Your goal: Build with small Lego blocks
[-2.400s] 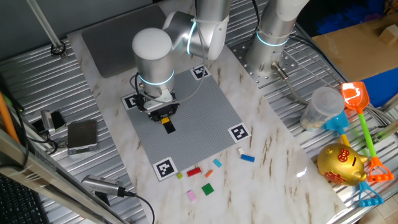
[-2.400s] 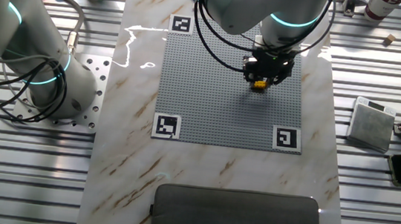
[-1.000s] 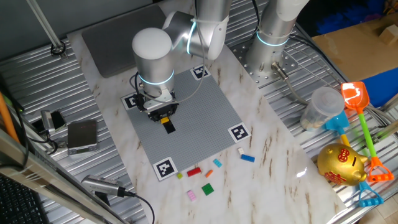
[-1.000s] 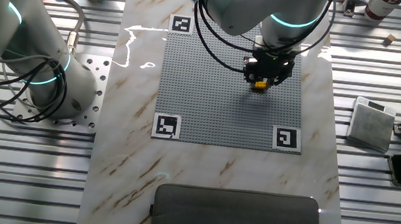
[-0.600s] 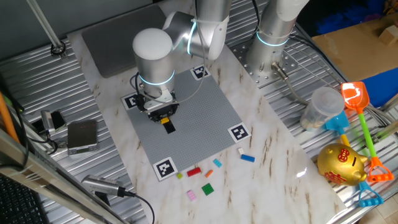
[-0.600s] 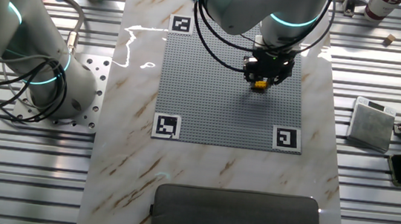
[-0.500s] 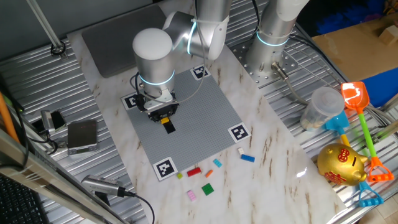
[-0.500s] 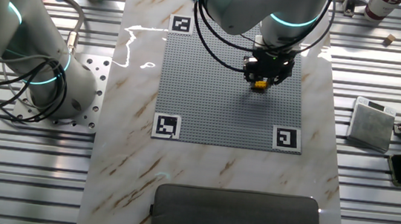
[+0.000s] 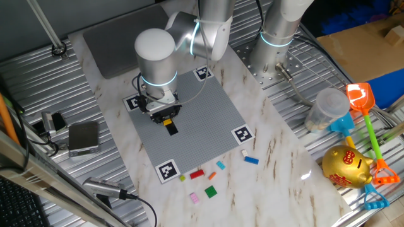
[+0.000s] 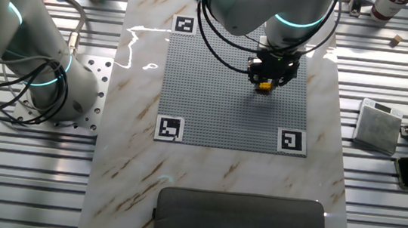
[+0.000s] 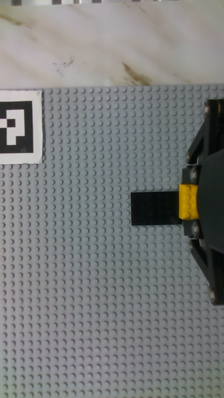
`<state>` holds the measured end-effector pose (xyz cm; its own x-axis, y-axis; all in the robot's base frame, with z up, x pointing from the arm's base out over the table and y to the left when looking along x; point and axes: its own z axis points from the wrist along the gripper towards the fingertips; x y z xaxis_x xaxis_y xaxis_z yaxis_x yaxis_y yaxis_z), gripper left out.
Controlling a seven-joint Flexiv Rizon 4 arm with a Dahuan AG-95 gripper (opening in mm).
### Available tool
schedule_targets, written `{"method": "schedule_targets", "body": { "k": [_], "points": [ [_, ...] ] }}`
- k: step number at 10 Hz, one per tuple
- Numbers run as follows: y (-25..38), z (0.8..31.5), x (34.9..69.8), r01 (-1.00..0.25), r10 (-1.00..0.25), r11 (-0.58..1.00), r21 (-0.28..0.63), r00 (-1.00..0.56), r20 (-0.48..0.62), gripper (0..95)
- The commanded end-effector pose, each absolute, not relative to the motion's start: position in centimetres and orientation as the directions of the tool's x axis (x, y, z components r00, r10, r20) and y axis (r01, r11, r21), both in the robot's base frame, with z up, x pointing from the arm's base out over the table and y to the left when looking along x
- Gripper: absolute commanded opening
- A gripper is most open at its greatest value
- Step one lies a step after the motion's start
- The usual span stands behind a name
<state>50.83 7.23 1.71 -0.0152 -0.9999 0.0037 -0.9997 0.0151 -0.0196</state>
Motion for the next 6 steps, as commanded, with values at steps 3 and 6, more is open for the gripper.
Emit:
{"method": "schedule_targets", "body": {
  "k": [3, 6],
  "points": [
    [7.44, 0.18, 50.59, -1.000, -1.000, 0.022, -0.022, -0.022, 0.009, 0.0],
    [7.47, 0.37, 50.55, -0.999, -1.000, 0.015, -0.035, -0.015, 0.003, 0.0]
  ]
}}
